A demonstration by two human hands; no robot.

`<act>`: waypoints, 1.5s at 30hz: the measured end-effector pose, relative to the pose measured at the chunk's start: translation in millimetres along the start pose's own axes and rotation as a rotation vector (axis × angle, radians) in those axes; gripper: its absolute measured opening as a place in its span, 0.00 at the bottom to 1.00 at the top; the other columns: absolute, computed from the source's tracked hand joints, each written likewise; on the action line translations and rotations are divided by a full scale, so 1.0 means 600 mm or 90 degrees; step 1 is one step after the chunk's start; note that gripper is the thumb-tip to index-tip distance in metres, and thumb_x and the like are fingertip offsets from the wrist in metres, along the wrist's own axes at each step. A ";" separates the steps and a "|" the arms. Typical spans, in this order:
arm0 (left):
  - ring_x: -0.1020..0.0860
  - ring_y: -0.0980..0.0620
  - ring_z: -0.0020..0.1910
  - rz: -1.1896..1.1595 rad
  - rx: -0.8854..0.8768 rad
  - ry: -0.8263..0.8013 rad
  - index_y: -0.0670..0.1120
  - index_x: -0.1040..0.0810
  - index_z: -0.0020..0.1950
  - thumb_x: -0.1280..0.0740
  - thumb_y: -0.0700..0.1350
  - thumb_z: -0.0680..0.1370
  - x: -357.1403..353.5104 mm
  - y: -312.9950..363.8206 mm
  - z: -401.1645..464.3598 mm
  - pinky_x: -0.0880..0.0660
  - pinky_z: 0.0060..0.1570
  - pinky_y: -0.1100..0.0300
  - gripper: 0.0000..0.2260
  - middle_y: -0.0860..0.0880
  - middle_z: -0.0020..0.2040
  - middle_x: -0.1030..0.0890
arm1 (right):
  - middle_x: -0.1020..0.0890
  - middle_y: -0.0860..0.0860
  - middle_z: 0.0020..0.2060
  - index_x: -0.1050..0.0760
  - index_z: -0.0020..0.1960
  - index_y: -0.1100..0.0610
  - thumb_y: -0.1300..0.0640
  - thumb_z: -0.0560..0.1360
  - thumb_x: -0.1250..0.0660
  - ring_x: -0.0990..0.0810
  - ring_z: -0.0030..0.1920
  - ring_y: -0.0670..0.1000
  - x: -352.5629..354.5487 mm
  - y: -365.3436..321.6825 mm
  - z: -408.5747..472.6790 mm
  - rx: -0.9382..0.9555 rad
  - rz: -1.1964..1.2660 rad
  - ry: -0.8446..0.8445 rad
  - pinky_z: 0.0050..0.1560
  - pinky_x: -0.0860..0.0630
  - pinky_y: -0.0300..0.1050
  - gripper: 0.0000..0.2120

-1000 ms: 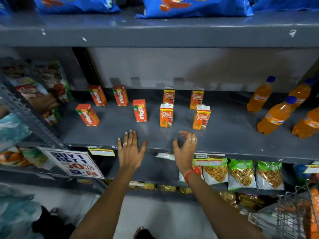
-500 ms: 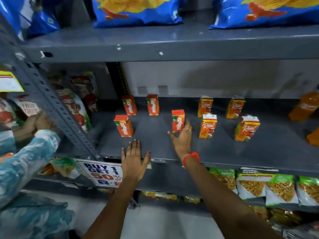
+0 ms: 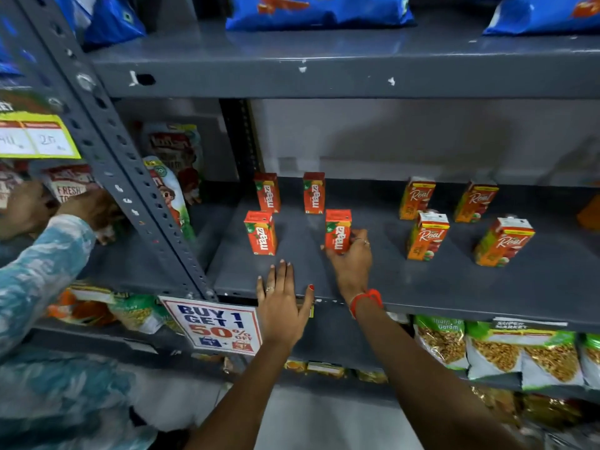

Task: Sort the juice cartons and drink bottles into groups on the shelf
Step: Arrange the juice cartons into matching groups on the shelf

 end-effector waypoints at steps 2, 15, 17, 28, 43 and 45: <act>0.35 0.44 0.70 -0.003 -0.005 -0.001 0.43 0.36 0.69 0.51 0.60 0.76 0.000 -0.001 -0.001 0.44 0.70 0.44 0.29 0.44 0.70 0.31 | 0.19 0.55 0.47 0.34 0.48 0.51 0.55 0.63 0.22 0.20 0.48 0.54 -0.017 -0.011 -0.012 0.006 0.004 -0.027 0.49 0.21 0.54 0.22; 0.32 0.55 0.62 -0.855 0.232 -0.160 0.45 0.37 0.69 0.55 0.50 0.81 0.070 0.086 0.100 0.39 0.65 0.60 0.20 0.43 0.70 0.33 | 0.19 0.53 0.54 0.29 0.62 0.57 0.68 0.67 0.30 0.21 0.53 0.50 -0.024 -0.011 -0.028 -0.004 0.071 -0.145 0.58 0.25 0.41 0.25; 0.34 0.53 0.65 -0.870 0.267 -0.221 0.47 0.39 0.69 0.58 0.53 0.81 0.067 0.087 0.100 0.41 0.67 0.58 0.21 0.42 0.72 0.37 | 0.19 0.58 0.56 0.29 0.63 0.59 0.71 0.68 0.33 0.21 0.56 0.54 -0.022 -0.010 -0.030 -0.004 0.075 -0.148 0.62 0.24 0.51 0.25; 0.46 0.47 0.74 -0.830 0.292 -0.264 0.42 0.47 0.73 0.59 0.55 0.80 0.057 0.071 0.108 0.47 0.70 0.58 0.26 0.44 0.76 0.46 | 0.19 0.61 0.56 0.29 0.63 0.63 0.75 0.68 0.39 0.20 0.55 0.55 -0.020 -0.015 -0.032 0.010 0.077 -0.142 0.62 0.24 0.53 0.24; 0.34 0.55 0.65 -0.756 0.245 0.207 0.44 0.35 0.68 0.46 0.52 0.78 0.029 0.097 0.041 0.38 0.65 0.62 0.21 0.50 0.66 0.33 | 0.21 0.54 0.52 0.27 0.61 0.57 0.73 0.72 0.41 0.22 0.52 0.50 0.072 0.033 -0.071 -0.007 0.150 0.088 0.53 0.26 0.31 0.21; 0.30 0.54 0.57 -0.732 0.210 0.254 0.42 0.31 0.62 0.46 0.54 0.75 0.025 0.128 0.029 0.34 0.57 0.67 0.22 0.49 0.58 0.30 | 0.21 0.55 0.50 0.28 0.58 0.54 0.73 0.72 0.41 0.22 0.52 0.54 0.111 0.049 -0.062 -0.031 0.198 0.186 0.55 0.25 0.38 0.20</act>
Point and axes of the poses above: each hand's wrist, its own z-axis towards the middle knuckle, its own x-axis out of the back of the hand, y = z × x, the point moved 2 cm from there along z, towards the middle knuckle
